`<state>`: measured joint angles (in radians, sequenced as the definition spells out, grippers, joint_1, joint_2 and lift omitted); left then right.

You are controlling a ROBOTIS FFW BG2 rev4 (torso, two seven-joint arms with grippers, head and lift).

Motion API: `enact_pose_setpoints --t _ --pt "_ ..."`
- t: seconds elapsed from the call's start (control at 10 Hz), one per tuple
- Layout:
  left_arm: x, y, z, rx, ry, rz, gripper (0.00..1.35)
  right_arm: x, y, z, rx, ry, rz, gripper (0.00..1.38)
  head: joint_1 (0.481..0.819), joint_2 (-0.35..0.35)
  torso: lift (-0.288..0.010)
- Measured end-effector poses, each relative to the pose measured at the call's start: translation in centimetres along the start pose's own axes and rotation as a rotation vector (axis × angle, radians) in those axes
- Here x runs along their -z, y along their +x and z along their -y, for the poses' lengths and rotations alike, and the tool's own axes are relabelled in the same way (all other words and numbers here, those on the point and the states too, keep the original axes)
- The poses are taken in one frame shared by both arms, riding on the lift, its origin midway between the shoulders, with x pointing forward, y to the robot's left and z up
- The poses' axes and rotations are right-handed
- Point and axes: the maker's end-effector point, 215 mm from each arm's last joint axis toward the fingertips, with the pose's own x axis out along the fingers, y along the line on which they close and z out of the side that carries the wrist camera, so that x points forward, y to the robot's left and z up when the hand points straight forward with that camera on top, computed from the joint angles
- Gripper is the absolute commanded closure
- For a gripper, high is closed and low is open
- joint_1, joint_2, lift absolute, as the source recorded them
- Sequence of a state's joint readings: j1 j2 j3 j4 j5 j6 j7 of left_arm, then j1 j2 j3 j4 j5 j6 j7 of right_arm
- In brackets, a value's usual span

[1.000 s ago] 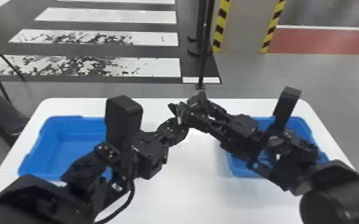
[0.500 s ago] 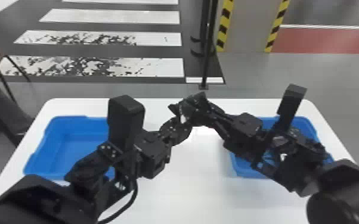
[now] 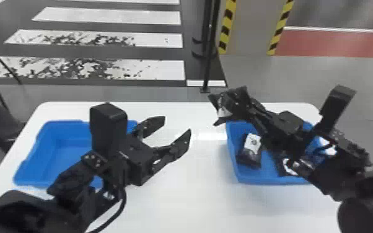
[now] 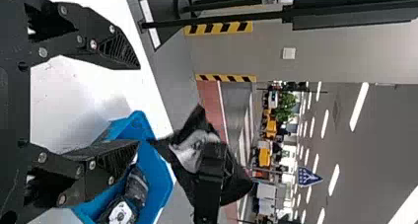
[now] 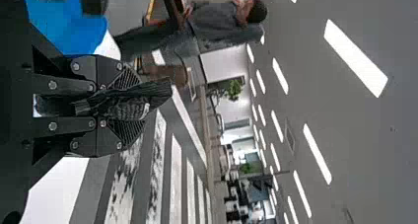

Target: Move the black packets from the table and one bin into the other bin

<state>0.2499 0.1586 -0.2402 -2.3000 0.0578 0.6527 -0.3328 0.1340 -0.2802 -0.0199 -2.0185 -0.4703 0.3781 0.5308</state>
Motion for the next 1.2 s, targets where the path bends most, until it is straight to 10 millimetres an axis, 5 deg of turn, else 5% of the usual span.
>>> enact_pose_setpoints --t 0.2,0.4,0.5,0.6,0.7,0.8,1.1,1.2 --pt "-0.2 -0.6 -1.4 -0.035 -0.007 0.023 0.1 2.6 -4.1 7.4 0.165 -0.019 -0.061 1.17 0.695 -0.169 -0.11" --pt "-0.1 -1.0 -2.1 -0.051 -0.017 0.026 0.1 5.3 -7.2 12.7 0.276 0.009 -0.1 1.09 0.695 -0.229 -0.11" --pt "-0.2 -1.0 -2.1 -0.051 -0.015 0.031 0.1 5.9 -7.6 14.5 0.302 0.014 -0.111 0.71 0.695 -0.245 -0.11" --pt "-0.4 -0.9 -2.0 -0.049 -0.012 0.034 0.11 6.4 -7.7 15.5 0.313 0.005 -0.119 0.18 0.695 -0.254 -0.11" --pt "-0.6 -1.0 -2.2 -0.053 -0.012 0.04 0.11 6.5 -8.2 15.6 0.322 0.001 -0.101 0.03 0.695 -0.258 -0.11" --pt "-1.0 -1.3 -2.6 -0.066 -0.007 0.063 0.1 5.8 -9.1 14.8 0.337 -0.016 -0.054 0.13 0.695 -0.257 -0.11" --pt "-4.0 -3.9 -5.0 -0.177 -0.001 0.222 0.1 1.1 -12.8 7.3 0.384 -0.105 0.079 0.21 0.695 -0.214 -0.11" --pt "-4.3 -5.2 -6.0 -0.235 -0.018 0.263 0.11 0.9 -13.4 5.3 0.383 -0.097 0.093 0.21 0.695 -0.2 -0.11"
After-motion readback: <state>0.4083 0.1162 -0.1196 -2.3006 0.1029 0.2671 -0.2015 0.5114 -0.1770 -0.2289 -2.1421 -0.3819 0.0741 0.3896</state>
